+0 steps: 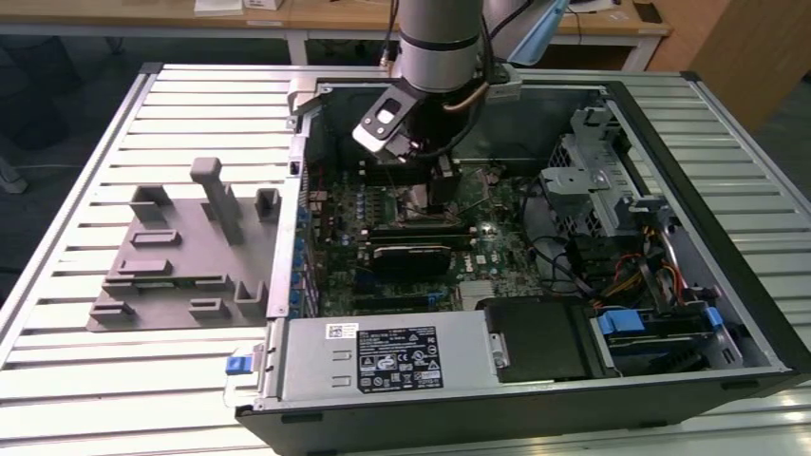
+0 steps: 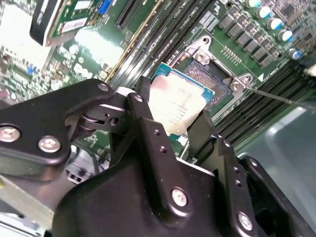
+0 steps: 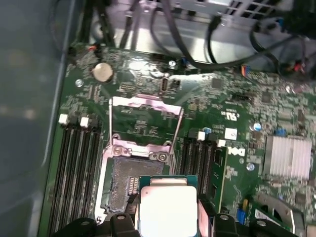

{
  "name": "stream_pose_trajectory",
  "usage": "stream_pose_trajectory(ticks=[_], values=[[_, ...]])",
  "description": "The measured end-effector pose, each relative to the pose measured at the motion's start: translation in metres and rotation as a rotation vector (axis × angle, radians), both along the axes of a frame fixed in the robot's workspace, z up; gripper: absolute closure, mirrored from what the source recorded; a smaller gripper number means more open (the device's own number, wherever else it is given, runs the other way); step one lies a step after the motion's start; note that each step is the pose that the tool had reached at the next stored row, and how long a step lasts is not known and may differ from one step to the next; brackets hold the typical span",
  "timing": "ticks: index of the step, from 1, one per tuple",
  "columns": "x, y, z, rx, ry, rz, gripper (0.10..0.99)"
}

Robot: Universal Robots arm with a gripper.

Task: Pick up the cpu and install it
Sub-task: 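Place the cpu into insertion slot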

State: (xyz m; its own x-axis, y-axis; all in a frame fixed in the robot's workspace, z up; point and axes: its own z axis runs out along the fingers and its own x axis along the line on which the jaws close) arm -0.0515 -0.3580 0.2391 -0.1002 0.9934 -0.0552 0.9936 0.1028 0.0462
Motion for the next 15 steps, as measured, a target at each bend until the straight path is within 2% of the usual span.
stream_pose_trajectory(ticks=[8,15], values=[[0.0000,0.0000,-0.0010,0.000,0.0001,-0.122,0.541],[0.0014,0.0006,-0.0017,0.009,0.0005,-0.137,0.541]])
